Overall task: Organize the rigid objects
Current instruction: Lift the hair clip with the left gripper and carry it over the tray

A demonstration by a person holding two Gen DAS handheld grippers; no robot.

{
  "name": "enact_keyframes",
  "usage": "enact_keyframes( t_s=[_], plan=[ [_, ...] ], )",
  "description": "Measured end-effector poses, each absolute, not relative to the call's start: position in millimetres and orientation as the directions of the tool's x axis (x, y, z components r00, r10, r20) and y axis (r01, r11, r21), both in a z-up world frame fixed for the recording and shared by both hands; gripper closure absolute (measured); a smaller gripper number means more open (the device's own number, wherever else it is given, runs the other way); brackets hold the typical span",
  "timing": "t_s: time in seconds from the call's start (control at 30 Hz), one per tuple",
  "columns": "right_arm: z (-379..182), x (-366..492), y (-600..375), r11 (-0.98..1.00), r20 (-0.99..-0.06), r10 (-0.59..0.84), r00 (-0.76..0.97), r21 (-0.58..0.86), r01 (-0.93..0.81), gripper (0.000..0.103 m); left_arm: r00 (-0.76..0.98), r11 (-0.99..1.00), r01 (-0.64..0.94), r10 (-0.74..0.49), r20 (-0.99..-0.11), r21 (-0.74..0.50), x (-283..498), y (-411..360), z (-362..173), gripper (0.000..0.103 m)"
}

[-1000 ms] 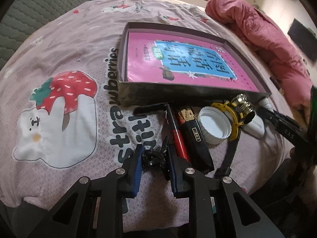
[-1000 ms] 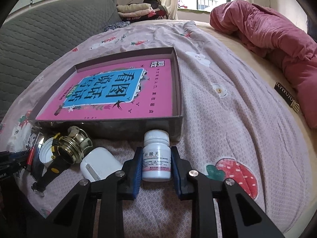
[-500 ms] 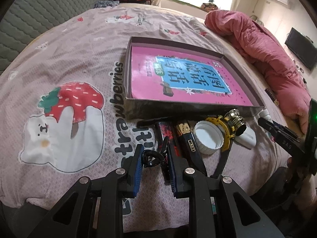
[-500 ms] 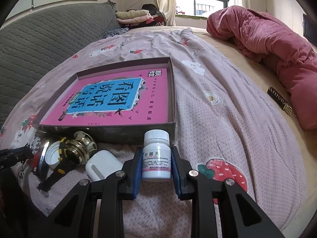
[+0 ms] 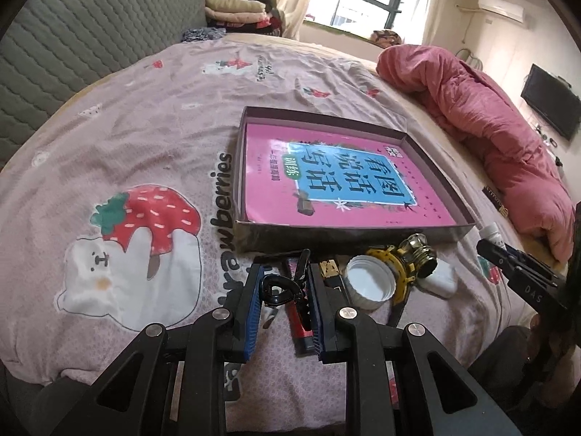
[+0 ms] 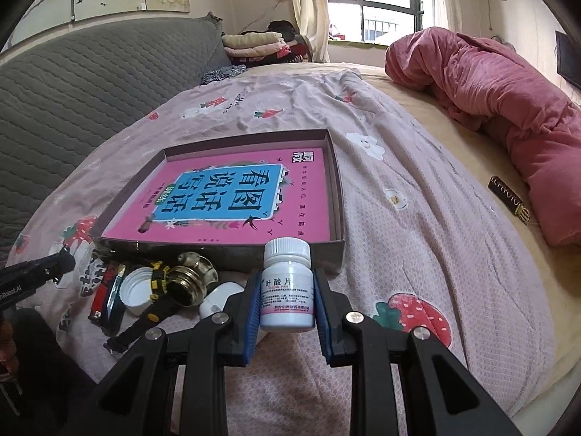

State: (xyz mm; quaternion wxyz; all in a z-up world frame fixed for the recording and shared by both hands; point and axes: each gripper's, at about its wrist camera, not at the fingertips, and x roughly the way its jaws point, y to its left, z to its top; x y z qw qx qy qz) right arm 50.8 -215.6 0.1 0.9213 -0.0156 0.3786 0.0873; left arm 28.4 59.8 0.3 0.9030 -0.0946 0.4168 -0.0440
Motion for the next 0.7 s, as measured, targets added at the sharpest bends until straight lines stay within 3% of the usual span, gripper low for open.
enact_keyframes(
  t_s=[0.7],
  plan=[
    [24, 72, -210, 0.994, -0.673, 0.107, 0.732, 0.047, -0.102, 0.076, 0.711, 0.974, 0.016, -0.169, -0.683, -0.224, 76, 45, 14, 0.08]
  ],
)
